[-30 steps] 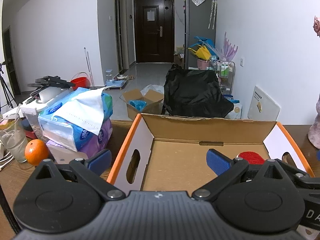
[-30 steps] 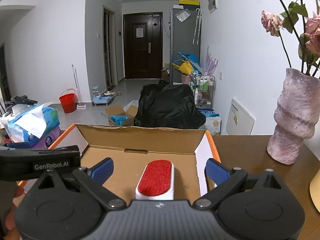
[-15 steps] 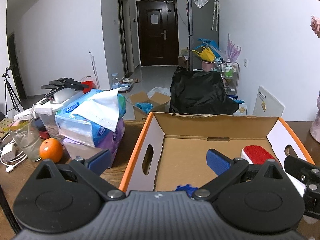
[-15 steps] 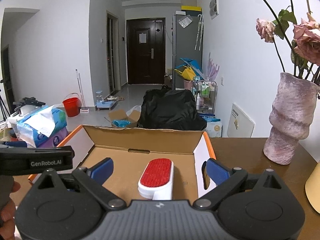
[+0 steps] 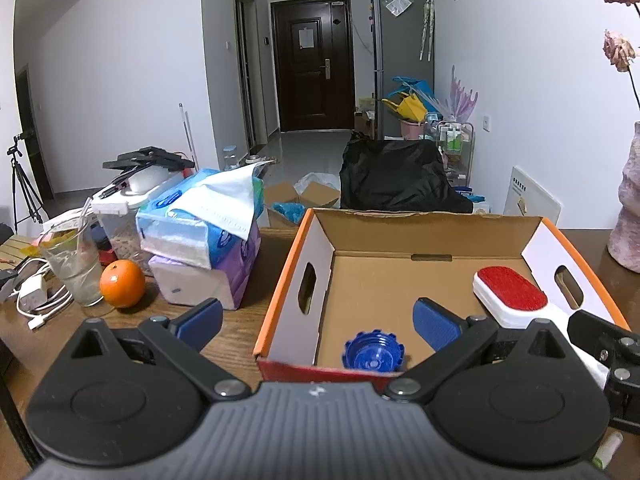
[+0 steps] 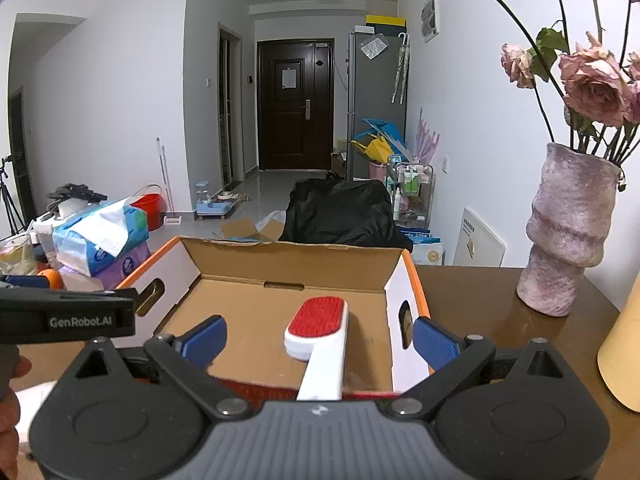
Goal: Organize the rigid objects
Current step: 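Withdraw both tools from the box back over the table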
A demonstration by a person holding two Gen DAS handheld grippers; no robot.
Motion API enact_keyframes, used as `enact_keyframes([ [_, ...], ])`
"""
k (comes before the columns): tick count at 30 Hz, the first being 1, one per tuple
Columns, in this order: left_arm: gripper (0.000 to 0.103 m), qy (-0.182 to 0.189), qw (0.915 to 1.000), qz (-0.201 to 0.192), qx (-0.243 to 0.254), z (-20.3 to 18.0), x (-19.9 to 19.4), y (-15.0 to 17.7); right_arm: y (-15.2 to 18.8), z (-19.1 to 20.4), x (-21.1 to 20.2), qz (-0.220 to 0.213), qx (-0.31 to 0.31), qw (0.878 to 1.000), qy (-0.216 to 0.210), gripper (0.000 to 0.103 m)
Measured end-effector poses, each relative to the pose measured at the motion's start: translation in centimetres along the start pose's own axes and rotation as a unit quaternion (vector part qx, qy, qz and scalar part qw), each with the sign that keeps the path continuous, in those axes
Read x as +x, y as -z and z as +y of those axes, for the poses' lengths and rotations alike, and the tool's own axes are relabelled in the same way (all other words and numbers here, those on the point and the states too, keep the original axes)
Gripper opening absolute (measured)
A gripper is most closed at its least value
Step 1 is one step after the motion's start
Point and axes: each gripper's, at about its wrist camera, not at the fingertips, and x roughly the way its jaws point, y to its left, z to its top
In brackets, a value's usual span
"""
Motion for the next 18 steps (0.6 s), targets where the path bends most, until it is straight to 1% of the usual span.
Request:
enact_keyframes([
  [3, 0.103, 0.001, 1.0000, -0.003, 0.002, 0.2, -0.9, 0.5, 0.6, 0.1, -0.8, 0.000, 0.000, 1.000, 0.000, 0.099],
  [6, 0.103, 0.001, 1.0000, -0.006, 0.006, 0.3, -1.8, 1.1, 0.4, 0.1, -0.6, 0.000, 0.000, 1.000, 0.000, 0.099],
  [13, 0.103, 0.002, 0.9998, -0.010, 0.015, 0.6, -3.8, 2.3, 1.9, 0.4, -2.7, -0.002, -0.001, 1.000, -0.004, 0.099],
  [18, 0.103, 0.003, 0.9999, -0.010, 0.011, 1.3, -5.2, 3.3, 3.0, 0.8, -4.2, -0.004, -0.001, 1.000, -0.006, 0.099],
])
